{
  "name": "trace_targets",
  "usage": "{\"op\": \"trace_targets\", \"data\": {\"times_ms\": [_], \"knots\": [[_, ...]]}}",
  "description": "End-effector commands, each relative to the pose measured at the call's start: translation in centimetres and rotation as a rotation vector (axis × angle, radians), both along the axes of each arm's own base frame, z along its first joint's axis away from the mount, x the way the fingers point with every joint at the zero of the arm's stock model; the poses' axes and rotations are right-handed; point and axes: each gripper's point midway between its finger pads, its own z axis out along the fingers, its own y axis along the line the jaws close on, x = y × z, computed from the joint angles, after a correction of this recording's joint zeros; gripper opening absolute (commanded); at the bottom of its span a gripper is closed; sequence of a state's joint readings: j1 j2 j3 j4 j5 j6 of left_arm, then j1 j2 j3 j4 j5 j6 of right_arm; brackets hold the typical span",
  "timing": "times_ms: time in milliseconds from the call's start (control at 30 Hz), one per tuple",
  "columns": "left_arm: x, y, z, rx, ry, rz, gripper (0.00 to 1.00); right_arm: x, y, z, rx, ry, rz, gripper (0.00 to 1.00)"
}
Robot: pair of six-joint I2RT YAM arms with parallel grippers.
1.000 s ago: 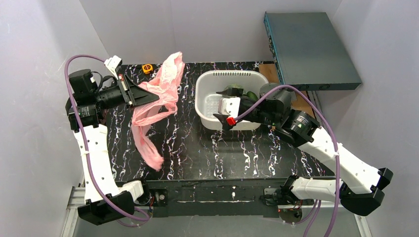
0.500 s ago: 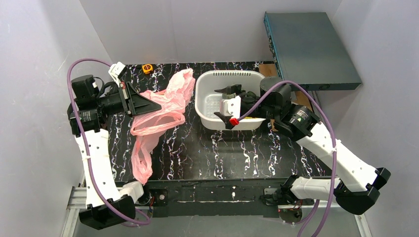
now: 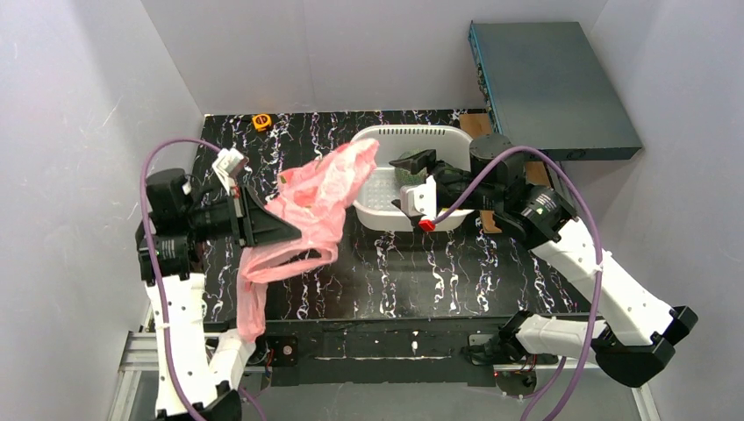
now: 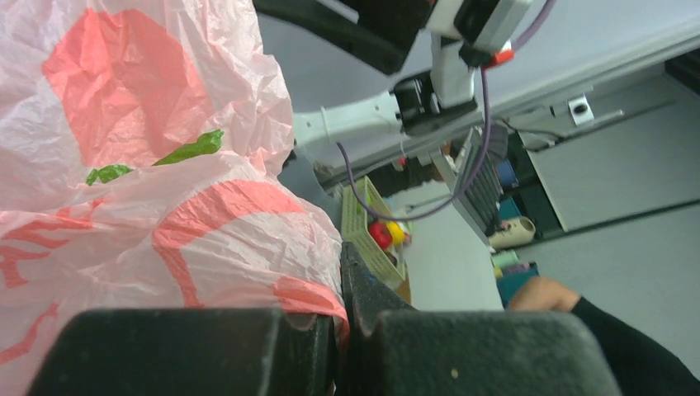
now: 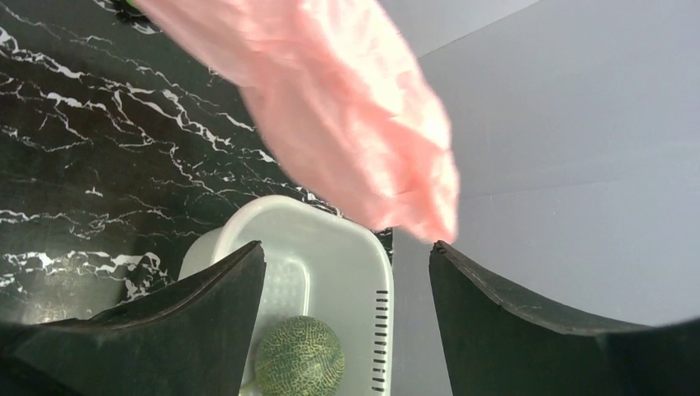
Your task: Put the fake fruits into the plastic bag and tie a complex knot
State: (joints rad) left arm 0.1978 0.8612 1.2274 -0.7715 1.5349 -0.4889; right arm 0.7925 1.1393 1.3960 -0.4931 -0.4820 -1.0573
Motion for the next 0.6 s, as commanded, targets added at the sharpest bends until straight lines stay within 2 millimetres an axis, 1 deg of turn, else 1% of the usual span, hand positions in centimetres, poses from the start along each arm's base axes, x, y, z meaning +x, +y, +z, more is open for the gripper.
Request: {"op": "trace_targets", "data": {"times_ms": [0, 67, 167, 267, 433, 533, 567], "knots": [[-3.8, -1.2, -1.1, -0.034, 0.053, -0.132, 0.00, -1.2, -0.7, 0.4, 0.006, -0.073, 0.053, 0.80], [-4.8, -1.4, -1.7, -0.036, 0.063, -0.154, 0.00, -1.3, -0.4, -0.4, -0.004, -0.066, 0.072, 0.81], [-5.9, -1.6, -2.0, -0.045, 0.088, -0.186, 0.00, -1.4, 0.0, -2.5, -0.039, -0.052, 0.106, 0.82], [-6.7, -1.7, -2.0, -0.051, 0.094, -0.220, 0.00, -2.3, 0.1, -4.4, -0.074, -0.016, 0.154, 0.82], [-7.2, -1.8, -1.8, -0.060, 0.104, -0.257, 0.00, -5.0, -0.6, -6.9, -0.141, 0.080, 0.259, 0.82], [-7.2, -1.8, -1.8, -0.063, 0.108, -0.265, 0.00, -4.7, -0.4, -7.8, -0.146, 0.061, 0.263, 0.82], [-7.3, -1.8, -1.9, -0.064, 0.110, -0.267, 0.00, -4.5, -0.3, -7.7, -0.146, 0.062, 0.262, 0.82]]}}
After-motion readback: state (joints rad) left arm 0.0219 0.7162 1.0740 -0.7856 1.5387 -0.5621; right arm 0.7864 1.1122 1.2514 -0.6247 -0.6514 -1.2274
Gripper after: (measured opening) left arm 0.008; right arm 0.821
